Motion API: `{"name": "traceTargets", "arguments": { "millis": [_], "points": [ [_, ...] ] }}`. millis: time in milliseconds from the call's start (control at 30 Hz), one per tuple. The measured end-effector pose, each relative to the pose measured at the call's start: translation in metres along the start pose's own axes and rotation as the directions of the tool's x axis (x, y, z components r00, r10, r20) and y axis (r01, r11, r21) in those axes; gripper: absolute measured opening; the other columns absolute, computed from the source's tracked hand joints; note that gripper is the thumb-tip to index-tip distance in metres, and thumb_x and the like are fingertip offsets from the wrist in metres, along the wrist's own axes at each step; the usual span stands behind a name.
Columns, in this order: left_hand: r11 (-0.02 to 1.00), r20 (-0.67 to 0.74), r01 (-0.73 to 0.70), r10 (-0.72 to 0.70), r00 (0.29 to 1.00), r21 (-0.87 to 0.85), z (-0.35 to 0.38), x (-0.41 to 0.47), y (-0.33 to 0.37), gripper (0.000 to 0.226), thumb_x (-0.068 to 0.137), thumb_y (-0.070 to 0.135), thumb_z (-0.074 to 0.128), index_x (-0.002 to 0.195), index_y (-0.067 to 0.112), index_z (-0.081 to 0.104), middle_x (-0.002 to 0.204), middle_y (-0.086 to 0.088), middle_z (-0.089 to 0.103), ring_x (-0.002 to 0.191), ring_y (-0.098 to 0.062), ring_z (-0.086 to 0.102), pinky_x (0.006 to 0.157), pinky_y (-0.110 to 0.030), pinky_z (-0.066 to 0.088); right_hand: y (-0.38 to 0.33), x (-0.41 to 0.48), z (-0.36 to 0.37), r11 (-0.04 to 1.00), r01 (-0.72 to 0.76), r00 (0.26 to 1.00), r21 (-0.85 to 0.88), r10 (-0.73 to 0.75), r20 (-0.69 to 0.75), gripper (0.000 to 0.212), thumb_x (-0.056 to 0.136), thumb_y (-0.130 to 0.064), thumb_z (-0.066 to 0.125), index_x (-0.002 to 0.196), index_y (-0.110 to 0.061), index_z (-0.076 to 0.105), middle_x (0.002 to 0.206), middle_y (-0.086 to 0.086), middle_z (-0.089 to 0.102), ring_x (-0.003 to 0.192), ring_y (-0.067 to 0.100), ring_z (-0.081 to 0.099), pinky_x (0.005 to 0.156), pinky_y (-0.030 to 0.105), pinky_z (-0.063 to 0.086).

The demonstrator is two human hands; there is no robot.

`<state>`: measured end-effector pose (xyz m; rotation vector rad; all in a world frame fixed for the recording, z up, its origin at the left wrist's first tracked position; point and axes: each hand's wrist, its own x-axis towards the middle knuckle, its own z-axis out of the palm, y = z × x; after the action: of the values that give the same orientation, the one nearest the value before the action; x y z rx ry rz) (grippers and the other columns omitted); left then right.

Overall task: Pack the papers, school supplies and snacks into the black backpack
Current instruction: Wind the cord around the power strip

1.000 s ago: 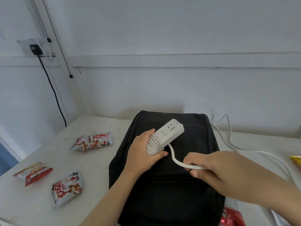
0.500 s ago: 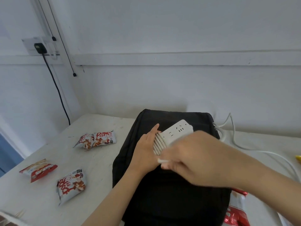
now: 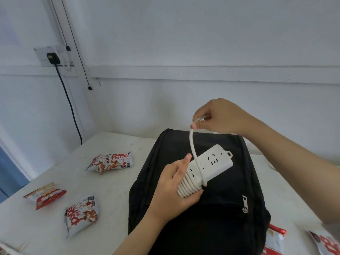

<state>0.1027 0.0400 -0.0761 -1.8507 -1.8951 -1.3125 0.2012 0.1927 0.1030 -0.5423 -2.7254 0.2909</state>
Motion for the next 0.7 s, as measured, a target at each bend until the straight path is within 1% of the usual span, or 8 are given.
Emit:
{"name": "traceTargets", "arguments": {
  "millis": [133,300,400,433,500,533,600,700],
  "points": [
    [0.996,-0.156,-0.080,0.085,0.984,0.036,-0.005,0.003,0.000,0.075,0.074,0.041,0.072,0.139,0.033,0.034,0.128,0.002,0.043,0.118,-0.013,0.044,0.092,-0.031,0.049,0.026,0.001,0.008,0.964,-0.136,0.980,0.228,0.098,0.173,0.010,0.082,-0.034,0.067,0.079,-0.031,0.076,0.084,-0.009,0.073,0.081,0.006,0.064,0.077,0.024,0.047],
    [0.991,-0.135,-0.111,0.120,0.984,0.073,-0.009,0.003,0.002,0.079,0.074,0.042,0.072,0.140,0.035,0.029,0.128,0.001,0.042,0.119,-0.014,0.044,0.091,-0.034,0.050,0.037,-0.011,0.032,0.907,-0.260,0.937,0.332,0.154,0.313,0.022,0.085,-0.041,0.064,0.078,-0.024,0.076,0.085,0.011,0.072,0.069,0.015,0.061,0.071,0.026,0.045],
    [0.986,-0.123,-0.144,0.154,0.980,0.086,-0.007,0.005,0.010,0.079,0.076,0.044,0.070,0.142,0.042,0.027,0.130,0.002,0.040,0.120,-0.015,0.043,0.091,-0.035,0.049,0.040,-0.022,0.046,0.915,-0.313,0.901,0.255,0.201,0.385,0.056,0.073,-0.064,0.062,0.099,-0.016,0.072,0.092,0.008,0.071,0.080,0.020,0.065,0.077,0.030,0.050],
    [0.987,-0.137,-0.137,0.147,0.980,0.078,-0.006,0.006,0.011,0.077,0.076,0.044,0.070,0.141,0.043,0.028,0.130,0.004,0.040,0.120,-0.014,0.043,0.092,-0.033,0.049,0.039,-0.027,0.048,0.927,-0.331,0.882,0.178,0.236,0.408,0.067,0.076,-0.062,0.062,0.112,-0.005,0.066,0.107,0.017,0.067,0.097,0.030,0.063,0.090,0.039,0.047],
    [0.995,-0.173,-0.087,0.093,0.981,0.039,-0.006,0.009,0.013,0.072,0.075,0.043,0.070,0.137,0.042,0.033,0.129,0.007,0.040,0.120,-0.012,0.042,0.093,-0.027,0.048,0.039,-0.030,0.052,0.938,-0.325,0.881,0.124,0.253,0.399,0.034,0.093,-0.015,0.056,0.105,0.016,0.059,0.110,0.031,0.060,0.106,0.038,0.057,0.098,0.043,0.032],
    [0.998,-0.187,-0.056,0.059,0.981,0.020,-0.007,0.010,0.012,0.070,0.074,0.043,0.071,0.135,0.042,0.035,0.129,0.009,0.040,0.120,-0.011,0.042,0.093,-0.025,0.047,0.036,-0.033,0.054,0.948,-0.286,0.902,0.140,0.217,0.374,0.018,0.091,0.001,0.049,0.084,0.011,0.062,0.089,0.024,0.065,0.089,0.030,0.062,0.090,0.040,0.036],
    [1.000,-0.208,-0.009,0.008,0.978,-0.003,-0.008,0.011,0.009,0.068,0.072,0.043,0.073,0.130,0.039,0.038,0.128,0.010,0.041,0.120,-0.010,0.043,0.090,-0.024,0.049,0.024,-0.037,0.057,0.931,-0.294,0.918,0.218,0.211,0.336,0.046,0.085,0.009,0.044,0.049,-0.018,0.050,0.043,-0.010,0.046,0.042,0.004,0.041,0.051,0.026,0.040],
    [0.999,-0.255,0.039,-0.039,0.966,-0.004,-0.012,0.014,0.004,0.063,0.070,0.043,0.073,0.125,0.032,0.044,0.132,0.008,0.044,0.120,-0.010,0.044,0.090,-0.024,0.049,0.028,-0.041,0.068,0.851,-0.342,0.914,0.399,0.203,0.351,0.038,0.092,-0.013,0.050,0.065,-0.034,0.067,0.040,-0.008,0.034,0.035,0.007,0.026,0.042,0.021,0.027]
  ]
}}
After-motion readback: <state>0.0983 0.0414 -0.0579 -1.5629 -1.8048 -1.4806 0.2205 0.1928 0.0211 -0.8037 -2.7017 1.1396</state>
